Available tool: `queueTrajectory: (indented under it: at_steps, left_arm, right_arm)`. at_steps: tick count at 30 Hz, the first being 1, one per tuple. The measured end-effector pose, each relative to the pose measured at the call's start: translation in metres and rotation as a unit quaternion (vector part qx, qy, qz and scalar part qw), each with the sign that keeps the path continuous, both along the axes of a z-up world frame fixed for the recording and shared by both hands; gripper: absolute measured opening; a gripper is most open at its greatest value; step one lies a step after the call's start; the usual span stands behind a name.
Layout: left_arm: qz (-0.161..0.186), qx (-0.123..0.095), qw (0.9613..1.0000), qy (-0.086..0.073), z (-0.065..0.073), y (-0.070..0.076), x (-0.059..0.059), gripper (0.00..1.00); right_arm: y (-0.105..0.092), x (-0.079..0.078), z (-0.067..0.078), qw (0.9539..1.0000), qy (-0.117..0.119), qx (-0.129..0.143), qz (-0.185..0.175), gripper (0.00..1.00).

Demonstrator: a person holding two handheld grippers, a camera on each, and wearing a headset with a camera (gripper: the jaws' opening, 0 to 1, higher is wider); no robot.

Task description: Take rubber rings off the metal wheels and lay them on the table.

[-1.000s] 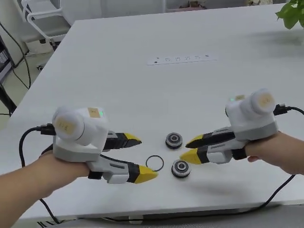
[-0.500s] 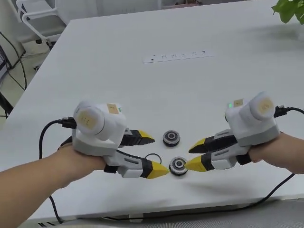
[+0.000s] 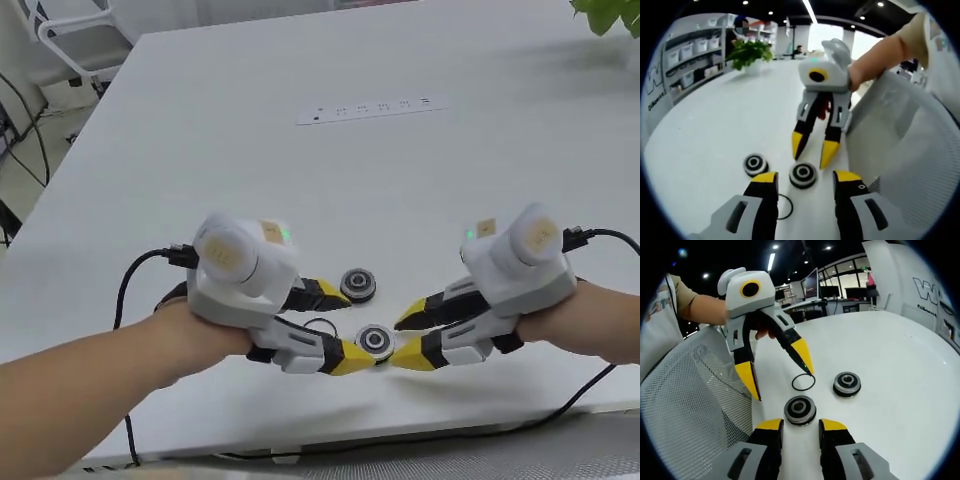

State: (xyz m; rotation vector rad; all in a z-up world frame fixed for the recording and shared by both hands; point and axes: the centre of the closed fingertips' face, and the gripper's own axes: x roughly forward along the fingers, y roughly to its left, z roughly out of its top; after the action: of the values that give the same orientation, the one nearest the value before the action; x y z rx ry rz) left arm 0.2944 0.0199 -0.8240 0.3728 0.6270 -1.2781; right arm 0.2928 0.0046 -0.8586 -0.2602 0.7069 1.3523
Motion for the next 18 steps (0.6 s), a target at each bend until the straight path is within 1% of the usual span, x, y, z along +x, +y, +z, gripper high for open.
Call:
queueTrajectory:
  at_steps: [3, 10, 15, 18]
  left_arm:
    - [-0.002, 0.001, 1.0000, 0.002, -0.003, -0.002, 0.001, 0.42]
    - [-0.006, 0.002, 1.0000, 0.006, -0.010, -0.008, 0.002, 0.37]
    - [-0.007, 0.007, 0.9999, 0.013, -0.017, -0.010, 0.000, 0.34]
    - [-0.006, 0.006, 0.9999, 0.014, -0.018, -0.011, -0.001, 0.32]
  right_arm:
    - [0.002, 0.000, -0.002, 0.9999, -0.007, -0.003, 0.007, 0.26]
    - [0.004, -0.003, -0.005, 0.9998, -0.008, -0.007, 0.017, 0.25]
    - [0.003, -0.003, -0.004, 0.9999, -0.007, -0.005, 0.014, 0.26]
    - [0.002, -0.003, -0.005, 0.9999, -0.006, -0.005, 0.012, 0.26]
